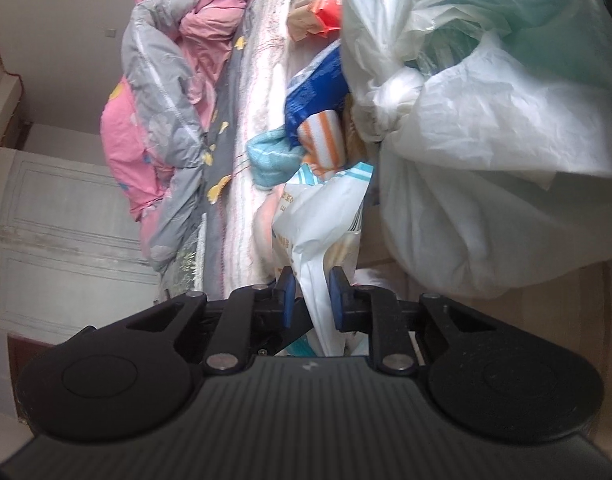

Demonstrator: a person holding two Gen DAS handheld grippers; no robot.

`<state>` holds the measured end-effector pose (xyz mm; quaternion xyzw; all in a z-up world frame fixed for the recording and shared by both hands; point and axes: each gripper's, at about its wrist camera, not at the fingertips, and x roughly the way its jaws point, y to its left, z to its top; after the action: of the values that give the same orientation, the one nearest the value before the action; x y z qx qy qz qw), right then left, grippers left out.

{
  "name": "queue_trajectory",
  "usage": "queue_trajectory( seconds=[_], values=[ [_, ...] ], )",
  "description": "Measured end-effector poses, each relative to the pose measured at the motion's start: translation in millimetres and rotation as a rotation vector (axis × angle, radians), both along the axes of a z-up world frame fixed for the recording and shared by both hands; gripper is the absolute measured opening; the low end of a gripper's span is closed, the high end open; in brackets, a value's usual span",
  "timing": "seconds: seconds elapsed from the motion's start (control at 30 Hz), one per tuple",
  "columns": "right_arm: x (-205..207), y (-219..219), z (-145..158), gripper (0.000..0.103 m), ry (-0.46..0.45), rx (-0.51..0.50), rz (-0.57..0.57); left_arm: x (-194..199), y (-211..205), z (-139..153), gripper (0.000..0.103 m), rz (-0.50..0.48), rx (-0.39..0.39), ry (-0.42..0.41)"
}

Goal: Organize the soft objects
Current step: 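Carry the cotton swab pack into the cardboard box and release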

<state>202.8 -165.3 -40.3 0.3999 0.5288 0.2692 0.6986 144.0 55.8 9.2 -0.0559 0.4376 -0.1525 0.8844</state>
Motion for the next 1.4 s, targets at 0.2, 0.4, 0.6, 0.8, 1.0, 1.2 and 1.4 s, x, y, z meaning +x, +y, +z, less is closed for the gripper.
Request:
queue_trajectory(
  seconds=[0.2, 0.4, 0.6, 0.8, 1.0, 1.2, 1.4],
  values=[
    [-12.8, -20.5, 35.6, 0.017, -0.093, 0.060, 0.038, -15.4, -19.8, 39.9, 0.063, -0.016, 0.008, -0.071],
    [-14.7, -73.2, 76.4, 0.016, -0.208, 0.048, 0.001, -1.7, -74.6, 67.2, 0.063, -0.107, 0.003, -0.149],
    [-5.1, -161.8, 96.1, 0.015, -0.247, -0.021, -0.097, 38.8, -155.7, 67.3, 0.063, -0.232, -0.038, -0.148],
    [19.8, -250.9, 96.7, 0.015, -0.240, -0.136, -0.178, 75.9, -222.6, 51.8, 0.067, -0.276, -0.043, -0.137],
    [66.0, -309.3, 81.4, 0.015, -0.204, -0.300, -0.199, 82.2, -221.4, 42.0, 0.071, -0.237, -0.046, -0.111],
    [125.7, -318.3, 56.3, 0.016, -0.200, -0.544, -0.105, 74.8, -201.9, 37.3, 0.071, -0.182, -0.011, -0.100],
    [157.2, -296.1, 37.9, 0.024, -0.240, -0.835, -0.017, 66.3, -190.4, 39.1, 0.073, -0.153, 0.011, -0.116]
  ],
)
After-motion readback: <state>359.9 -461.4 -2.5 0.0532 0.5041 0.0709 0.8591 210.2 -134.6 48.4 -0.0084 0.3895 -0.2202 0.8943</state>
